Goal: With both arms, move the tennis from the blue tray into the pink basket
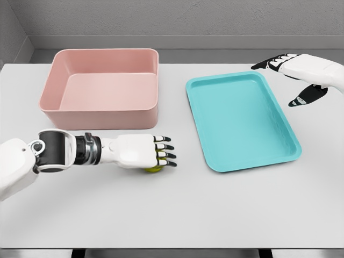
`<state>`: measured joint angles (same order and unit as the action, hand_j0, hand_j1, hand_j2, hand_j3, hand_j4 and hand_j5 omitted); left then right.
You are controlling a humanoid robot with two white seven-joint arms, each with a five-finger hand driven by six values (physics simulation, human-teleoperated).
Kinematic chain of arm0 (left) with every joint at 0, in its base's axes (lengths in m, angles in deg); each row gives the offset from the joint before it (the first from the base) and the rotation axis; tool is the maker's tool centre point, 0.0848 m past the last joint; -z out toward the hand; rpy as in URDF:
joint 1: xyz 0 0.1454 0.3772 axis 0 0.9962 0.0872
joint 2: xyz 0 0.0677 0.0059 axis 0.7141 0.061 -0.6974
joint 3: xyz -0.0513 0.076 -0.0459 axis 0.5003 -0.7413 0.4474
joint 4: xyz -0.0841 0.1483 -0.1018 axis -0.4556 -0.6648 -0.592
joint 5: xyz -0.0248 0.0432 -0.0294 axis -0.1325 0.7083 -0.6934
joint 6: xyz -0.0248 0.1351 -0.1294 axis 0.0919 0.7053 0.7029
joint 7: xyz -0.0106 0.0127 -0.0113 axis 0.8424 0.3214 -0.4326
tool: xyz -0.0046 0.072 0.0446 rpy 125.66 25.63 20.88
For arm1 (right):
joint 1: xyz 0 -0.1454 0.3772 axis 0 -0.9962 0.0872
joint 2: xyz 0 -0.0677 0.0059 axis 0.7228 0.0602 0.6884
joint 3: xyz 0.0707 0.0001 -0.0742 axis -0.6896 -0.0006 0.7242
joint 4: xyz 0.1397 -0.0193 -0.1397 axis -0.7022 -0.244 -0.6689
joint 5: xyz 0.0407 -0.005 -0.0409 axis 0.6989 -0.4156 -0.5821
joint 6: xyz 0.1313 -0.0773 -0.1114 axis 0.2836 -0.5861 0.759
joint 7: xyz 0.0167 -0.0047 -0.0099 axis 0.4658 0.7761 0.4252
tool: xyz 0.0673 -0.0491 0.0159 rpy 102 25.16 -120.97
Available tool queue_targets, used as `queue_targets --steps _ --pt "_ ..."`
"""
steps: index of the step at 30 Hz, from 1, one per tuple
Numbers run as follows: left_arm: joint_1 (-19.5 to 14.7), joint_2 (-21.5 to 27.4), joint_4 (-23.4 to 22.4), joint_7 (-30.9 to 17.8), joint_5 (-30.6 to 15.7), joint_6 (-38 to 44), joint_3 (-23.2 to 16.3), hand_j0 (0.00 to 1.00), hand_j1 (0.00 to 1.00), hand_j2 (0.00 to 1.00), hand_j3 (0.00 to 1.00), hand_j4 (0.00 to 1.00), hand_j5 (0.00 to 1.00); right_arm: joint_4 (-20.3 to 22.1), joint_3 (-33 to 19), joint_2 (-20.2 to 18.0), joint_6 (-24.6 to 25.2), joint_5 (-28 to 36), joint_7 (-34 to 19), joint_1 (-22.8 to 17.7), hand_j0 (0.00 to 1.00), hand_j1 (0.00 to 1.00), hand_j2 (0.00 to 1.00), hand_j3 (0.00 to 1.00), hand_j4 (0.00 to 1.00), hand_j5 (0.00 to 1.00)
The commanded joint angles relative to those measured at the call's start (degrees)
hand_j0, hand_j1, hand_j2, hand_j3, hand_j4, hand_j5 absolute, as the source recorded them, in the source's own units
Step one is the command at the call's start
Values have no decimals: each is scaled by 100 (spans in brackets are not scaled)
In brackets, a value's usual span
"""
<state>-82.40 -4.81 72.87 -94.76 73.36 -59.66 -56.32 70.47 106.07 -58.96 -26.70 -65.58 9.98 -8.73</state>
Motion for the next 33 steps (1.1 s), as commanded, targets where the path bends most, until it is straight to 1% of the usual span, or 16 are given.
queue_targets --steps 1,4,5,8,10,15,18,19,22,25,28,30,31,32,33 --pt "0 -2 2 -15 -122 8 10 95 95 95 95 95 95 1 -2 -7 6 15 3 -9 100 100 100 100 100 100" --pt "0 7 11 -15 -122 8 10 83 83 83 83 83 83 1 -2 -7 6 15 3 0 100 100 100 100 100 100" --pt "0 7 19 -15 -122 8 10 76 76 76 76 76 76 1 -2 -7 6 15 3 0 100 100 100 100 100 100" --pt "-9 15 11 -24 -87 8 10 75 75 75 75 75 75 1 -2 -7 6 15 3 -9 100 100 100 100 100 100" --pt "-9 15 11 -24 -78 8 10 72 72 72 72 72 72 1 -2 -7 6 15 3 -9 100 100 100 100 100 100" --pt "-9 24 11 -155 -87 8 1 70 70 70 70 70 70 1 -2 -7 6 15 3 -9 100 100 100 100 100 100" --pt "-9 33 11 -173 -78 8 -8 58 58 58 58 58 58 1 -2 -7 6 15 3 -9 100 100 100 100 100 100" --pt "-9 33 11 -173 -78 8 -8 58 58 58 58 58 58 1 -2 -7 6 15 3 -9 100 100 100 100 100 100" --pt "-9 24 11 -173 -78 8 -8 47 47 47 47 47 47 1 -2 -7 6 15 3 -9 100 100 100 100 100 100" --pt "-9 15 2 -173 -87 8 1 33 33 33 33 33 33 1 -2 -7 6 15 3 -9 100 100 100 100 100 100" --pt "0 7 2 -173 -140 8 1 13 13 13 13 13 13 1 -2 -7 6 15 3 -9 100 100 100 100 100 100" --pt "-9 24 11 -173 -263 8 18 4 4 4 4 4 4 1 -2 -7 6 15 3 -9 100 100 100 100 100 100" --pt "-9 42 11 -173 -324 8 36 0 0 0 0 0 0 -8 -2 -7 6 15 3 -9 100 100 100 100 100 100" --pt "-9 50 11 -173 -351 8 54 0 0 0 0 0 0 -8 -2 -7 6 15 3 -9 100 100 100 100 100 100" --pt "-9 68 11 -173 -473 8 71 0 0 0 0 0 0 -8 -2 -7 -2 15 3 -9 100 100 100 100 100 100"
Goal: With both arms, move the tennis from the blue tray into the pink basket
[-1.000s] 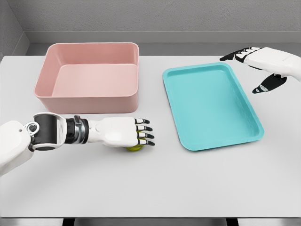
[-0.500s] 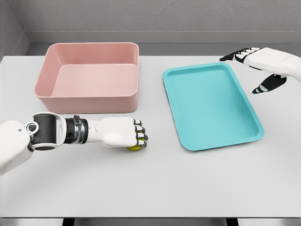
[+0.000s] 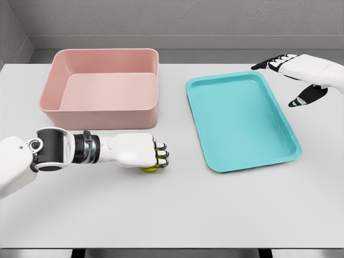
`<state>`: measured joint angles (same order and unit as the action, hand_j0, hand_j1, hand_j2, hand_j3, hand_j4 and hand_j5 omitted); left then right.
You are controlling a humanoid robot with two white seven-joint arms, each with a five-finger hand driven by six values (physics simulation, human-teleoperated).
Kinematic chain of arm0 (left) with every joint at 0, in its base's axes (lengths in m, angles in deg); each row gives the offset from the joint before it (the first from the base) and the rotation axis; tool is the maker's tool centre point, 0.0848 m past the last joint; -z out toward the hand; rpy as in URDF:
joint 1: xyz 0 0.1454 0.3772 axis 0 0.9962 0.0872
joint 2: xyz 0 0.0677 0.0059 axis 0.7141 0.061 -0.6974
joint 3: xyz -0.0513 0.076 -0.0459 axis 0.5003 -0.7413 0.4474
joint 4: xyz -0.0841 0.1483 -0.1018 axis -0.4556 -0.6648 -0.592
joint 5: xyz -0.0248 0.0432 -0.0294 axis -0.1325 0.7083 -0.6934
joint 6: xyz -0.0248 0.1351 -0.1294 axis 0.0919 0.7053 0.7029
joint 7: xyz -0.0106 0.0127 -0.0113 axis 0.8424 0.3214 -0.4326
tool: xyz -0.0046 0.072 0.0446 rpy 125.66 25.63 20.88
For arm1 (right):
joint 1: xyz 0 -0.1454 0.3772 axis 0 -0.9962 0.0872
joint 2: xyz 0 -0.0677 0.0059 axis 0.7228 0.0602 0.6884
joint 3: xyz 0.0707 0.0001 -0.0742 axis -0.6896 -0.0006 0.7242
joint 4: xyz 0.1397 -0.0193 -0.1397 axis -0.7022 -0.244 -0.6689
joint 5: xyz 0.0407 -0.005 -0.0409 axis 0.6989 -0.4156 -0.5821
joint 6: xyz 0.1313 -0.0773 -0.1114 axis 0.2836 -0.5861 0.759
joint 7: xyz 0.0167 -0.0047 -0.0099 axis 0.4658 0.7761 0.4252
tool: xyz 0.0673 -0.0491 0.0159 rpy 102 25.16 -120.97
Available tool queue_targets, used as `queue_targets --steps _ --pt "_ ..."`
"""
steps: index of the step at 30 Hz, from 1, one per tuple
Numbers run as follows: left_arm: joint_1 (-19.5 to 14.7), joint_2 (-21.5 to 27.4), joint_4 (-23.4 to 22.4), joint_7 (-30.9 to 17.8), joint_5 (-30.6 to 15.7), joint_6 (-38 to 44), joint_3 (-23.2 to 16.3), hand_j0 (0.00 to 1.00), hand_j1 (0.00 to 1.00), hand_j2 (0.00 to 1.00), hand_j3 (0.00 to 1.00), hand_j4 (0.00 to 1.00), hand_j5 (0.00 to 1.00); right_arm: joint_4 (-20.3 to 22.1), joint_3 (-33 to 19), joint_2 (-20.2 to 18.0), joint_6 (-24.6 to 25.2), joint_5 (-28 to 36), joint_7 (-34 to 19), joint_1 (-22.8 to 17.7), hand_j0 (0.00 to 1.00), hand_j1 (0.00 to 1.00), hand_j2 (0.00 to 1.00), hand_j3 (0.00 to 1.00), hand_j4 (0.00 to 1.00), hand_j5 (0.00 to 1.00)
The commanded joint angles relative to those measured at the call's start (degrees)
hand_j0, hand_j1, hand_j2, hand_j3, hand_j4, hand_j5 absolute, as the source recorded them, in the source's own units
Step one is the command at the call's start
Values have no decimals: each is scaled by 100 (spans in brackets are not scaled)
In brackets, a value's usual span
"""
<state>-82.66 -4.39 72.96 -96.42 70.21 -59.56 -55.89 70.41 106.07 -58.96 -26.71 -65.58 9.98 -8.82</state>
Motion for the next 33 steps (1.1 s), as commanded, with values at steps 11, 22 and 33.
queue_targets --steps 11,22,33 --pt "-149 -18 -16 20 -1275 -2 766 0 0 0 0 0 0 -37 -2 -7 7 15 3 0 100 100 100 100 100 100" --pt "-149 -176 -1202 29 -2127 -2 2225 0 0 0 0 0 0 -46 -2 -15 -1 15 3 -26 100 100 100 100 100 100" --pt "-571 -536 -3329 -6 -1513 -2 2260 0 0 0 0 0 0 -107 -2 -15 -1 15 3 -35 100 100 100 100 100 100"
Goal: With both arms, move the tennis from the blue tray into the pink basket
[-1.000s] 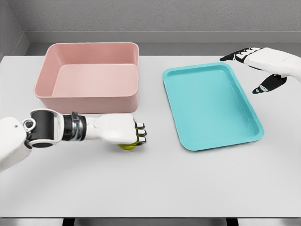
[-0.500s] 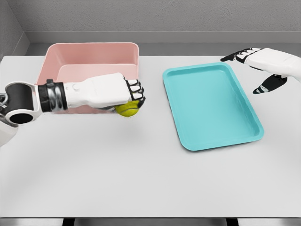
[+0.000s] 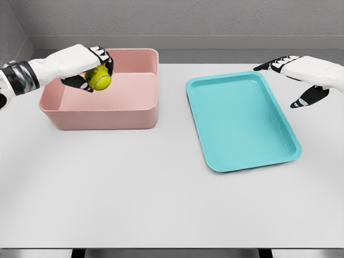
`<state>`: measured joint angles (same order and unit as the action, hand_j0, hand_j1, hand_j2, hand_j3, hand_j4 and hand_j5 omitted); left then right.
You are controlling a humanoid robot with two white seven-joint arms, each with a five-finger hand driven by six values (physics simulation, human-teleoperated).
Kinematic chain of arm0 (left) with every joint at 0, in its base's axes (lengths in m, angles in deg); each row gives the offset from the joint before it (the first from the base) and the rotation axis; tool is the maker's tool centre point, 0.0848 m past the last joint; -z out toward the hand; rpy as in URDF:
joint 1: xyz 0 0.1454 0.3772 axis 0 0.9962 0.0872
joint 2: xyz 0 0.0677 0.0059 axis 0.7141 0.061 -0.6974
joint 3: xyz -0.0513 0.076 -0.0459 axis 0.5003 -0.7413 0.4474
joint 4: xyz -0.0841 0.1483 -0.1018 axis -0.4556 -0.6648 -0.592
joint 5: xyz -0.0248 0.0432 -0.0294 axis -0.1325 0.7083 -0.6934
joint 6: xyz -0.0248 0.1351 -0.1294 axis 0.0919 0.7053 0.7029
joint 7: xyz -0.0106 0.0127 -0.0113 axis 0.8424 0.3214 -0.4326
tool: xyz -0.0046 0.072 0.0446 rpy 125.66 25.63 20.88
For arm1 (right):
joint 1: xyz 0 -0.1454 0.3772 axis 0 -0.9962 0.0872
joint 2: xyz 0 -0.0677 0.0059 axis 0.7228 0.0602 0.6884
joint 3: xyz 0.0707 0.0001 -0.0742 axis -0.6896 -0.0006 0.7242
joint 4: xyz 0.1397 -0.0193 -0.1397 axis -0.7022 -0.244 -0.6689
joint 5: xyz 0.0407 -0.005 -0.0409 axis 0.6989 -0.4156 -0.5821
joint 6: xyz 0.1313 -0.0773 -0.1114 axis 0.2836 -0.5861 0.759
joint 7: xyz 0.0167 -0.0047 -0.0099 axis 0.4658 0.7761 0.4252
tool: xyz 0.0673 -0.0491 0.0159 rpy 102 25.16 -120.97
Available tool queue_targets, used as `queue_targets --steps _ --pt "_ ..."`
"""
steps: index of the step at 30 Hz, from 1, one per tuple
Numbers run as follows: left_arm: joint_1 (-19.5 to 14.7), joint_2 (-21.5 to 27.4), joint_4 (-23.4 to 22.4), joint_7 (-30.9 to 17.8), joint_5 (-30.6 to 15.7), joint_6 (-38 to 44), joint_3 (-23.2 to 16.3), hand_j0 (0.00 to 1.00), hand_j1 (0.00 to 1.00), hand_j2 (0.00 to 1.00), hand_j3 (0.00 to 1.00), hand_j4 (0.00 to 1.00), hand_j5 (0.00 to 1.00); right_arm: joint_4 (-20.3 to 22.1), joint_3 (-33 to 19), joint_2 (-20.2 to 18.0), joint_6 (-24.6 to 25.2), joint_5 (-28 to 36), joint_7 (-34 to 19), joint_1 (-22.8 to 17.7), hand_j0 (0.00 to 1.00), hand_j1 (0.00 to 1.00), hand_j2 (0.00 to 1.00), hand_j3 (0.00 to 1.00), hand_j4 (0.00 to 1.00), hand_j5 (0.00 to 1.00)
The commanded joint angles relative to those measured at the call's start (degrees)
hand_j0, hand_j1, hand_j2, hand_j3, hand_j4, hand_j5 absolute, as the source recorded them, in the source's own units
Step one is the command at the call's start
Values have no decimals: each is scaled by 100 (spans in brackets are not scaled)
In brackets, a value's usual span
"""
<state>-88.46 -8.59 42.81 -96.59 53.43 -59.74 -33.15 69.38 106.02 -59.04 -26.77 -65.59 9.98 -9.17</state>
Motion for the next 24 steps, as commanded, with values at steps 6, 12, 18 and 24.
queue_targets --steps 6,12,18,24 --pt "-26 -205 -411 10 351 16 -93 70 70 70 70 70 70 -4 3 -7 5 15 3 0 100 100 100 100 100 100" --pt "-88 -205 -411 27 298 16 -75 100 100 100 100 100 100 -4 -5 -7 5 15 3 0 100 100 100 100 100 100" --pt "-158 -29 116 63 -783 16 -13 100 100 100 100 100 100 -22 -5 -7 5 15 3 0 100 100 100 100 100 100" --pt "-53 524 1347 63 -1196 16 -93 100 100 100 100 100 100 -92 -5 -7 5 15 3 0 100 100 100 100 100 100"
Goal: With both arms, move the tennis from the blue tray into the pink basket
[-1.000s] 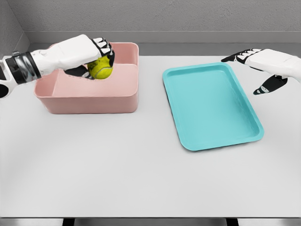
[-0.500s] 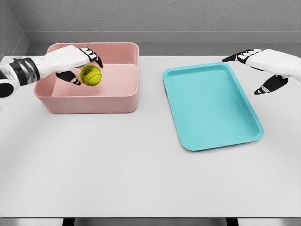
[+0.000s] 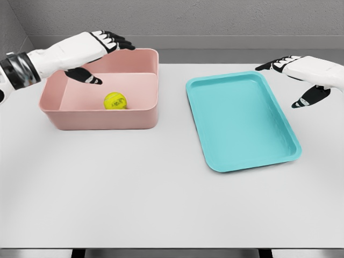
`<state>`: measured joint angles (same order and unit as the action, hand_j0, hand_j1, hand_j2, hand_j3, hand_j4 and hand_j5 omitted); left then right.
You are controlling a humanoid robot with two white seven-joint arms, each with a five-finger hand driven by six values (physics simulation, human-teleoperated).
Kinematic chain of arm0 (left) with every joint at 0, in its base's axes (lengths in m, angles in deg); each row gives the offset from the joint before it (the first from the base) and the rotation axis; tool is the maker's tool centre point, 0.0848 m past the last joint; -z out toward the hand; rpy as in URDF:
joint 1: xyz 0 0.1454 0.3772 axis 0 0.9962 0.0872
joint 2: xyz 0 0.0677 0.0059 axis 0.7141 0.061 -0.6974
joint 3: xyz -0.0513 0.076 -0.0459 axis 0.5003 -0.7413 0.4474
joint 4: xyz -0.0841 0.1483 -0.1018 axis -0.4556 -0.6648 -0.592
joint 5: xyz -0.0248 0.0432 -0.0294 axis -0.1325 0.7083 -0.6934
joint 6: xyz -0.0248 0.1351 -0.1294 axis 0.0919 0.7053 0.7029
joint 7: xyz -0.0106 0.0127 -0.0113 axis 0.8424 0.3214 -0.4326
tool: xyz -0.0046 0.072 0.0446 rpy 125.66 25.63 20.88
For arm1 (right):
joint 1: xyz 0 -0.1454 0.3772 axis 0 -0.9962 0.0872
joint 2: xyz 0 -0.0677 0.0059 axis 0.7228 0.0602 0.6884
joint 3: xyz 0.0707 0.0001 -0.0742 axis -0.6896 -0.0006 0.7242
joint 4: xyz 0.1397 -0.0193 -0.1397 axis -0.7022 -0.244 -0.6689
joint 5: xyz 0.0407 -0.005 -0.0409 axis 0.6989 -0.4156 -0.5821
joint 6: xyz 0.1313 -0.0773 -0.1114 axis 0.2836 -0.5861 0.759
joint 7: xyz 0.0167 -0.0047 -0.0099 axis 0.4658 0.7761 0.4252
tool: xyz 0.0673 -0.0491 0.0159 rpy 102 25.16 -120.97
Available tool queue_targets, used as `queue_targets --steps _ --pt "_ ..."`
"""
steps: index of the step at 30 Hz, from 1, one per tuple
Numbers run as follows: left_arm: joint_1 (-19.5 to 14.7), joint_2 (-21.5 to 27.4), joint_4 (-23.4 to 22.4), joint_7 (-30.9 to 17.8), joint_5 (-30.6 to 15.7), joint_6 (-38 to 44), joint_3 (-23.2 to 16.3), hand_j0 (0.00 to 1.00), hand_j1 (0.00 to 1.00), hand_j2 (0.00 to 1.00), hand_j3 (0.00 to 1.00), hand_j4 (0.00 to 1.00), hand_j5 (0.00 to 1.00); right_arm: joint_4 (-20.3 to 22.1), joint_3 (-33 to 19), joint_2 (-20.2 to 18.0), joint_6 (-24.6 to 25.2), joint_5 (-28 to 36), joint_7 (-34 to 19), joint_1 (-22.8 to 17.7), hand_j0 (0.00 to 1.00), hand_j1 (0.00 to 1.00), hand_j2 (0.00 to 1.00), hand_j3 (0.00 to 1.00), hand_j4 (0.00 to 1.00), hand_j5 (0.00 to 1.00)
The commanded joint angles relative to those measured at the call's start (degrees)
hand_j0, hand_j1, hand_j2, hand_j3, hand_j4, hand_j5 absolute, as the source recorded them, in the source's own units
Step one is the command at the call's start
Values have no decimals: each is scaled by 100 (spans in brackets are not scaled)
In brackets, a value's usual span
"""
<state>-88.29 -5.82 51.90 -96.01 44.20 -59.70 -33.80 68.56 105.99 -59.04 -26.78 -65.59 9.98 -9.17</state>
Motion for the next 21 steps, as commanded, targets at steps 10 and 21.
queue_targets --steps 10,21 --pt "1486 1874 1493 -39 -1091 12 685 100 100 100 100 100 100 -2 -3 -7 6 16 3 0 100 100 100 100 100 100" --pt "1785 1909 1431 -48 -1073 12 755 100 100 100 100 100 100 -10 -3 -7 6 16 3 0 100 100 100 100 100 100"
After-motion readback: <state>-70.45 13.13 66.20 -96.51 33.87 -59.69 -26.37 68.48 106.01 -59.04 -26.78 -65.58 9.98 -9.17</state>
